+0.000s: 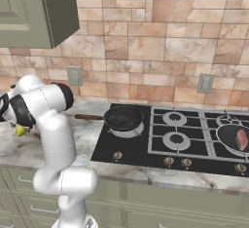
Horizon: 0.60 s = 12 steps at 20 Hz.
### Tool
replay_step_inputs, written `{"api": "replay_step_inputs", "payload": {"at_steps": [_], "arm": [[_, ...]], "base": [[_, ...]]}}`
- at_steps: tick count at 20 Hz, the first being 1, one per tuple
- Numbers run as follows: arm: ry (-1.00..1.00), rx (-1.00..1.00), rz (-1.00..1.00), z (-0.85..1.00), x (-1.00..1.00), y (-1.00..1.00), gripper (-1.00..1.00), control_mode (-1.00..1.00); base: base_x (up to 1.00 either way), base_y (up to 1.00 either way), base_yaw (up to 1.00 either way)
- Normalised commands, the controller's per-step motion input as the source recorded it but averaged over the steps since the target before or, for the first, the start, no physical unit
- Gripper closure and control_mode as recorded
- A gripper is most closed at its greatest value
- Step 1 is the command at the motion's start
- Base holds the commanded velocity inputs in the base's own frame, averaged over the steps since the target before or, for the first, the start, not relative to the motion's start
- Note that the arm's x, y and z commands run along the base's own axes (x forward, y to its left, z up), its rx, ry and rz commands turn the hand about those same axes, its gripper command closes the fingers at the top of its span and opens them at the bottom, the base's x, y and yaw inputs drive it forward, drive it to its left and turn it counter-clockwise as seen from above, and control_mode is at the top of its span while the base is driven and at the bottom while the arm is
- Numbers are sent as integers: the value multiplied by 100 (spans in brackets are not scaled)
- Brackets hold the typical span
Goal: Place both pans onto different burners. Then place the lemon and the steak on different pans.
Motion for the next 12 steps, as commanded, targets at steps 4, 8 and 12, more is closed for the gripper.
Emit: {"api": "replay_step_inputs", "payload": {"at_steps": [4,8,12], "arm": [[0,0,0,-21,0,7,-100,-100],[0,0,0,-12,0,1,100,-100],[0,0,0,0,0,3,100,-100]], "base": [[0,0,0],[0,0,0],[0,0,0]]}}
